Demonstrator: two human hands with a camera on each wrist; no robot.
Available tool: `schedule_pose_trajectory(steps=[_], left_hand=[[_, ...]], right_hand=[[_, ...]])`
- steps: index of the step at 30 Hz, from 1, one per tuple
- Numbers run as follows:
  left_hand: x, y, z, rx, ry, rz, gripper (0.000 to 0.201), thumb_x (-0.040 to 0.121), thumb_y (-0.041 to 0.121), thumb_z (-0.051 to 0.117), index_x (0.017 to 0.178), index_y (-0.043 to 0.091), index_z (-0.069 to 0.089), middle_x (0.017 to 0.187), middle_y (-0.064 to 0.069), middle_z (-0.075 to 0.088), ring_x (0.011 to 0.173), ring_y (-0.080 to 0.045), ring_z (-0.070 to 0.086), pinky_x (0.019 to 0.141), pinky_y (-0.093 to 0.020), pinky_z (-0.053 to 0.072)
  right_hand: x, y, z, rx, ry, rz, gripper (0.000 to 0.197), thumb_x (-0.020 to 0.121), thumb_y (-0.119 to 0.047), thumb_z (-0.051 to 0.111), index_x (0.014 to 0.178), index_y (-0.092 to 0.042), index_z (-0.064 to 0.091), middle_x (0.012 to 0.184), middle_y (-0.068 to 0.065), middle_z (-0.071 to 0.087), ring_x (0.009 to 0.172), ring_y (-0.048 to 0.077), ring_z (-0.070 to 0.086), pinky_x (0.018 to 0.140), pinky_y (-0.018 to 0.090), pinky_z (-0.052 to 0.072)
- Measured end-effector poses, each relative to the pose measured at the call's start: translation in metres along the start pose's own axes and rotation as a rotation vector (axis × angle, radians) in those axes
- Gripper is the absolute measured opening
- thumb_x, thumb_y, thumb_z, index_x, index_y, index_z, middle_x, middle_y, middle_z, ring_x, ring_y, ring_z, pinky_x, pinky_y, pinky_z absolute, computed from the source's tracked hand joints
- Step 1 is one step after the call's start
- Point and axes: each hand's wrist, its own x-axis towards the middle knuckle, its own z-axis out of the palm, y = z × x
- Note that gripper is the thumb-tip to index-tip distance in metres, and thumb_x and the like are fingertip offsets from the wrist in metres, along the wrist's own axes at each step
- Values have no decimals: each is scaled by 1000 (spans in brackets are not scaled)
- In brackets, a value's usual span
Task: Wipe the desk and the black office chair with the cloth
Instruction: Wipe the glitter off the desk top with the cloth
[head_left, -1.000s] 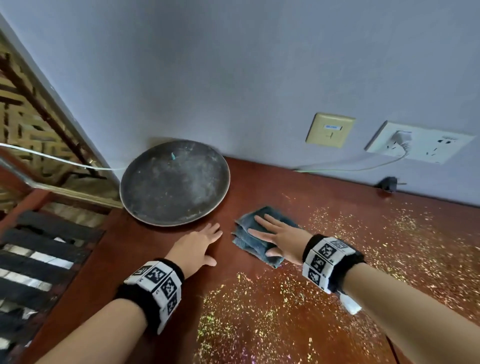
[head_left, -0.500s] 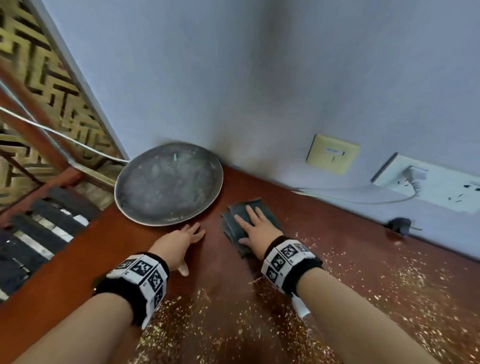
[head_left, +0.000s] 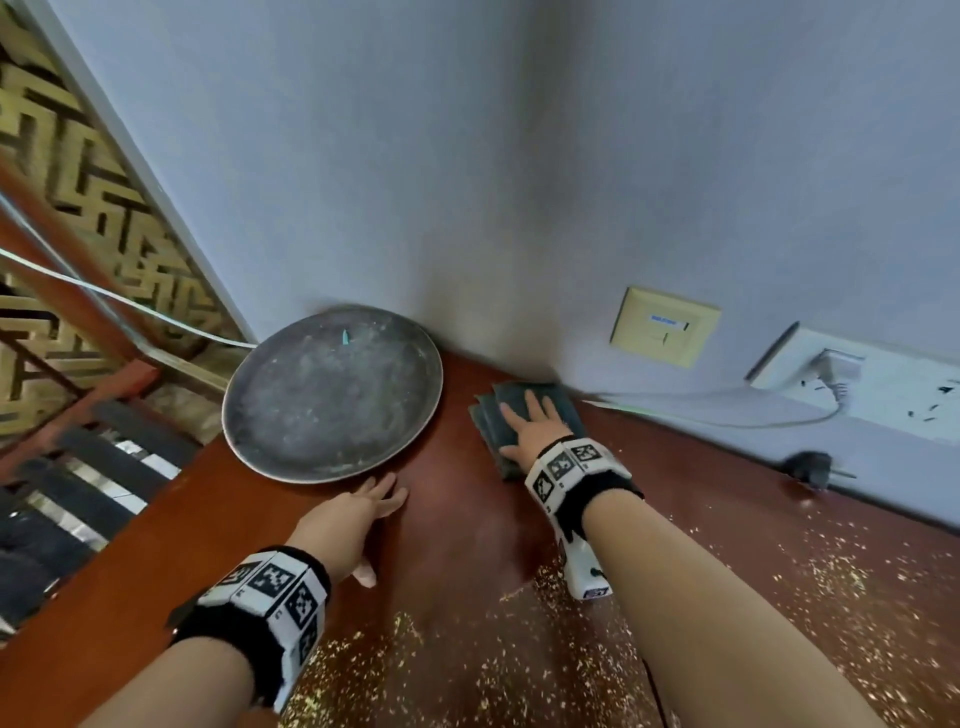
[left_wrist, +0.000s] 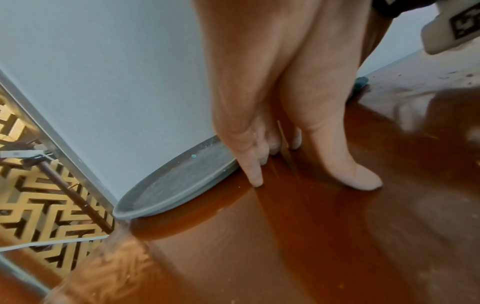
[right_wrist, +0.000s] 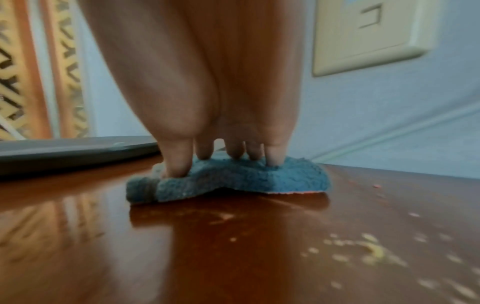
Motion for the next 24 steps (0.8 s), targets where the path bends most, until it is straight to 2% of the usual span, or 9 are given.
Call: schedule_pose_trajectory(steps=[5, 8, 10, 12, 14, 17, 21, 23, 24], left_hand=[[-1, 0, -1, -15, 10, 4, 109, 76, 14, 77, 152, 27, 1, 159, 5, -11, 147, -14, 4, 116, -31, 18], [-1, 1, -1, -12, 1, 8, 108, 77, 12, 76, 152, 25, -1, 159, 4, -12, 147, -14, 0, 116, -30, 15], [0, 1, -1, -15, 5, 7, 108, 77, 12, 76, 152, 25, -1, 159, 4, -12, 147, -15, -2, 116, -31, 14], [1, 0, 0, -26, 4, 8, 108, 76, 12, 76, 152, 25, 0, 159, 5, -11, 147, -14, -2, 116, -30, 15], [1, -1, 1, -40, 7, 11, 108, 76, 11, 77, 152, 25, 2, 159, 5, -11, 147, -14, -2, 116, -29, 14], [-1, -2, 0, -38, 8, 17, 107, 77, 11, 76, 152, 24, 1, 158, 6, -12, 147, -13, -2, 116, -28, 14], [-4, 2, -3, -31, -3, 14, 106, 79, 12, 74, 152, 26, -1, 158, 5, -13, 147, -13, -1, 115, -28, 18], [-5, 4, -5, -13, -21, 5, 105, 79, 12, 73, 152, 25, -2, 158, 4, -13, 147, -15, 2, 115, -27, 18], [-5, 5, -6, -6, -31, 2, 105, 80, 12, 73, 152, 25, -2, 158, 3, -13, 147, -15, 2, 114, -27, 18]], right_hand=[[-35, 55, 17, 132, 91, 245, 68, 99, -37, 40, 150, -30, -4, 157, 4, -15, 145, 27, -10, 116, 44, 13], [-51, 73, 23, 154, 111, 337, 68, 99, -36, 41, 150, -29, -3, 157, 5, -15, 144, 29, -9, 116, 44, 13], [-44, 58, 23, 123, 99, 286, 70, 98, -35, 43, 150, -28, -3, 157, 7, -16, 144, 30, -11, 116, 46, 12], [-37, 28, 28, 19, 52, 105, 71, 98, -35, 43, 150, -28, -4, 156, 7, -17, 144, 30, -14, 117, 48, 9], [-35, 11, 30, -40, 1, -23, 68, 99, -32, 41, 150, -29, -4, 156, 6, -20, 144, 29, -15, 118, 45, 7], [-45, 40, 16, -113, -2, 25, 69, 100, -29, 41, 150, -24, -7, 155, 10, -19, 144, 30, -11, 118, 37, 1], [-64, 102, -3, -167, 45, 140, 71, 99, -30, 40, 149, -20, -10, 156, 18, -13, 144, 33, -7, 116, 37, 0], [-72, 105, 2, -247, 7, 49, 69, 98, -30, 42, 150, -18, -2, 156, 16, -13, 144, 35, -8, 116, 41, -3], [-77, 100, 11, -338, -25, -54, 63, 97, -30, 44, 150, -18, 12, 156, 12, -15, 143, 37, -12, 115, 45, -6]])
